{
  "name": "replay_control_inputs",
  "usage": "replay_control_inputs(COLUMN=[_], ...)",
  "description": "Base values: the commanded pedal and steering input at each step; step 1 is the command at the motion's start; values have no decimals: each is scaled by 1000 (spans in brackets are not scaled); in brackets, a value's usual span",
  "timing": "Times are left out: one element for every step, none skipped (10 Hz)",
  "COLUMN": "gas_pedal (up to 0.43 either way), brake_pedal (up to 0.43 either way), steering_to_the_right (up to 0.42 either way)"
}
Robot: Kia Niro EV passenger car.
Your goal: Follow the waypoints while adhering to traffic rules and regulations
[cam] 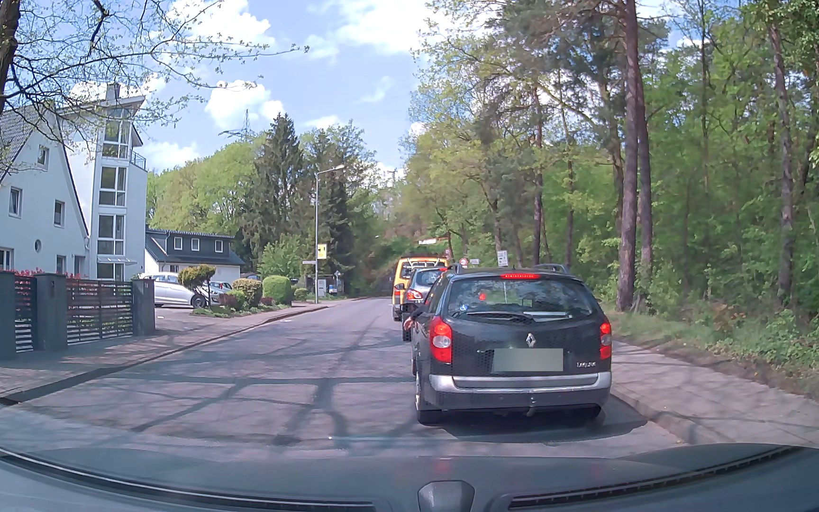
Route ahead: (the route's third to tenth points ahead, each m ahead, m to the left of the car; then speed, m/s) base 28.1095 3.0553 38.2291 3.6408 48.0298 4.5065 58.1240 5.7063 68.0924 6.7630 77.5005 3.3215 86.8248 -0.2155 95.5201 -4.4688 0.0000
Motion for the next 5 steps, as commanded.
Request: replay_control_inputs(gas_pedal=[0, 0, 0, 0, 0], brake_pedal=[165, 159, 165, 159, 159], steering_to_the_right=[2, 1, 1, 1, 1])
